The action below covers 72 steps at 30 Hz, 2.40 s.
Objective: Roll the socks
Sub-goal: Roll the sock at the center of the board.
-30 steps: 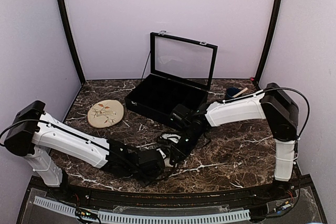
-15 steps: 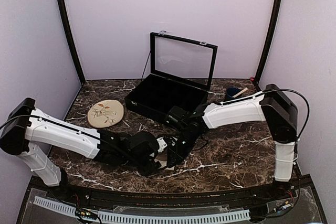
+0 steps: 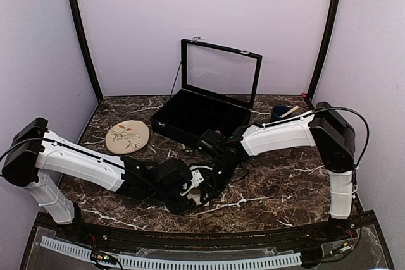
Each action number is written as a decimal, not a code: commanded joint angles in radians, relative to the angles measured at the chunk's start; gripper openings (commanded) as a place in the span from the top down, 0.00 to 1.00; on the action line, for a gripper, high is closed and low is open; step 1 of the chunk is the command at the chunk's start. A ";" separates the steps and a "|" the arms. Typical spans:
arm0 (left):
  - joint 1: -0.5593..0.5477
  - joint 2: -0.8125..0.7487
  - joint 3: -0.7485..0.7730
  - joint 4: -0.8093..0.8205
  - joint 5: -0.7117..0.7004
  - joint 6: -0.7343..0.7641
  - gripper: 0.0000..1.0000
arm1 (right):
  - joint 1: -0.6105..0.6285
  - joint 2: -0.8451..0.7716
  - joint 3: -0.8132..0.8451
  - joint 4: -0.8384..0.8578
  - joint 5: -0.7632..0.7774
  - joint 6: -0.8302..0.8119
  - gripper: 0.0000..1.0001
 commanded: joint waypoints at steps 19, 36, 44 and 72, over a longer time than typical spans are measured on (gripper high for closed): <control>0.014 0.176 -0.007 -0.144 0.013 -0.118 0.48 | -0.005 0.007 0.021 -0.033 -0.047 -0.032 1.00; 0.014 -0.006 -0.094 -0.167 -0.113 -0.285 0.43 | -0.062 -0.030 -0.032 -0.041 -0.049 -0.048 1.00; 0.014 -0.030 -0.112 -0.073 -0.103 -0.223 0.42 | -0.061 -0.009 -0.010 -0.049 -0.076 -0.063 1.00; 0.053 -0.029 -0.096 0.175 0.006 -0.060 0.37 | -0.061 0.006 0.015 -0.058 -0.111 -0.078 1.00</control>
